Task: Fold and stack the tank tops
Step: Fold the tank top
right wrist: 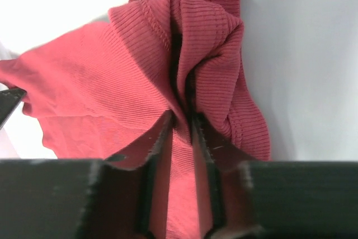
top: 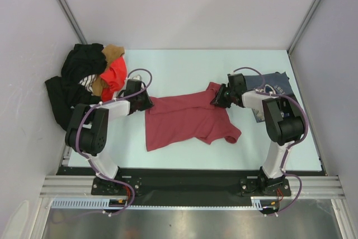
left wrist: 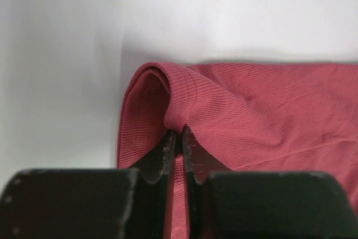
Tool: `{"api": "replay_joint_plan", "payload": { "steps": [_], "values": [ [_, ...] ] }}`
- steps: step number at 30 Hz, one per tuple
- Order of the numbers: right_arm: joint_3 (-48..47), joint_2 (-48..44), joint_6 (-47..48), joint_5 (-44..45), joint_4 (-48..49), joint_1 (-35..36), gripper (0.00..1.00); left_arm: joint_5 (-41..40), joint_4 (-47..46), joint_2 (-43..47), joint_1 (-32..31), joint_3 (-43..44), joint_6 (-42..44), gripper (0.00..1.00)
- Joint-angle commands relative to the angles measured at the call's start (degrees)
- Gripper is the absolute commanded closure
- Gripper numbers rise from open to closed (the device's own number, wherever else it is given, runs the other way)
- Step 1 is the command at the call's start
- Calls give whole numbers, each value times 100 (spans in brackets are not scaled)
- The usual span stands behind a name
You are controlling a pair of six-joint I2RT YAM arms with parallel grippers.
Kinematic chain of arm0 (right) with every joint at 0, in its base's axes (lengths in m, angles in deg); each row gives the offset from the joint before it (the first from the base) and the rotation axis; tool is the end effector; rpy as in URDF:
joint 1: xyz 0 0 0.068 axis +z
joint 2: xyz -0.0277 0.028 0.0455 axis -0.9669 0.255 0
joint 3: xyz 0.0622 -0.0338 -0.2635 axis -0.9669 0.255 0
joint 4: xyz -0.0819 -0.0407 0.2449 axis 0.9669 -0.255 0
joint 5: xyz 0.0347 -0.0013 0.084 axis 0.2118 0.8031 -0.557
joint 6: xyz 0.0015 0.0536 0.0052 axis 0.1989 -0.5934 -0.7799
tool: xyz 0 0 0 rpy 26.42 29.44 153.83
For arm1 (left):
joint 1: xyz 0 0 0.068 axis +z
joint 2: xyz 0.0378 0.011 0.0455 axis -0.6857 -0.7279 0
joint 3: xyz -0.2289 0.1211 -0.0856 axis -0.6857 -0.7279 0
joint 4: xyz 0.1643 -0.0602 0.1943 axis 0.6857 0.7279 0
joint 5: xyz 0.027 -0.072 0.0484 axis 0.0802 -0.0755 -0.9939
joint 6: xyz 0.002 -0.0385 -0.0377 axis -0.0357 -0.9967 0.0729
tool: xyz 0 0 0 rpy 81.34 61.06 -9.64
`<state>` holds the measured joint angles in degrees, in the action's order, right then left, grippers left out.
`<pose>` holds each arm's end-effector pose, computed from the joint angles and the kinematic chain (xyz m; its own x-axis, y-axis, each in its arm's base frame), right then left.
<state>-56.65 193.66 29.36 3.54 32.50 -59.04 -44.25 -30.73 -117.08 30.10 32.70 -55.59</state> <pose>0.3635 0.1162 0.1468 -0.8445 0.3417 -0.4123 0.0588 0.8244 0.5629 0.3311 -0.0803 0.1532 -0.7549 -0.3609 -0.5476 -0.1398 0.9043 -0.4033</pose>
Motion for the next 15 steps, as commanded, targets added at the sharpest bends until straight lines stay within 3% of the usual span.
{"api": "replay_joint_plan", "payload": {
  "steps": [1, 6, 15],
  "values": [
    [-213, 36, 76, 56, -70, 51, 82, -20, -26, 137, -26, 236, 13, 90],
    [-204, -105, 112, 65, -175, 95, 95, -372, 343, 454, -8, 202, 83, 93],
    [-82, -307, 94, 65, -237, 183, 98, -645, 590, 859, 18, 140, 136, 94]
  ]
}}
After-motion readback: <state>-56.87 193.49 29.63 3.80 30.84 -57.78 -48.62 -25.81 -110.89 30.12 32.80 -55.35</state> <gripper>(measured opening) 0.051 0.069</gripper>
